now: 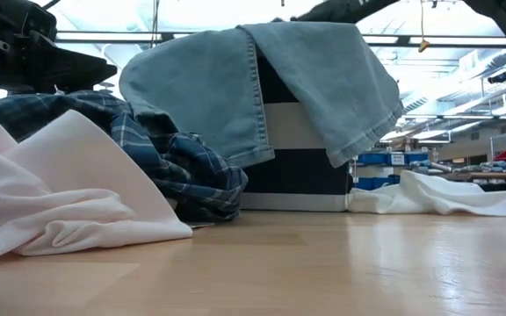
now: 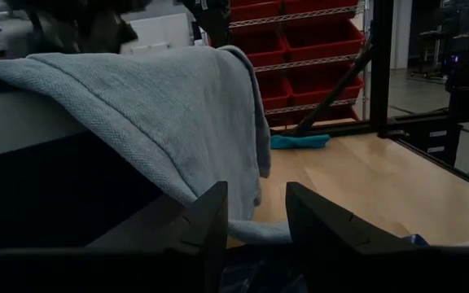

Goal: Sort clothes
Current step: Put the blue jeans into the blue laundry bin

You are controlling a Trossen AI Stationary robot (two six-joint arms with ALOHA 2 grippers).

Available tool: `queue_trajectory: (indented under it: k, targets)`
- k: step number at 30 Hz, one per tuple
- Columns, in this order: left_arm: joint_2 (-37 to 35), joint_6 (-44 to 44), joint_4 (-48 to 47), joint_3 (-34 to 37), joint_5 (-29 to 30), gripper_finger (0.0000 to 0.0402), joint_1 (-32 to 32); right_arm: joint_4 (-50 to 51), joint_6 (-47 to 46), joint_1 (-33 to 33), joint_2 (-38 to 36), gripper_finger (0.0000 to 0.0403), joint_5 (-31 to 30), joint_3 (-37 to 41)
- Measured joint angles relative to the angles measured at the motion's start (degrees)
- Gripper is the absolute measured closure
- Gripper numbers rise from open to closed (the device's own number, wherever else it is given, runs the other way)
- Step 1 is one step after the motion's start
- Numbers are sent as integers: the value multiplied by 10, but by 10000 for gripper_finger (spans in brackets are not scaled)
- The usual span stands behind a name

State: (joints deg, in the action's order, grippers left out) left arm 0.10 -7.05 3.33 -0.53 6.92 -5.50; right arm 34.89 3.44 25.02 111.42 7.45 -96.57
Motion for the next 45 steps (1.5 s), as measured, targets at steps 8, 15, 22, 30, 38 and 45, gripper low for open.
queue_trajectory:
  k: [8,15,22,30,38,45]
  targets:
    - [0,0,0,0,0,270,0,-37,-6,5,0,378,-3,99]
    - [0,0,0,0,0,270,0,-38,-12,3,-1,359,-12,136]
    - [0,0,0,0,0,270,0,-25,-24,2,-3,310,-45,111]
    - [0,0,0,0,0,270,0,46,-21,1,-45,248,-48,39]
    - [0,0,0,0,0,270,0,98,-8,1,-139,220,-48,10]
    - [0,0,0,0,0,270,0,154,-41,-1,-251,224,-49,10]
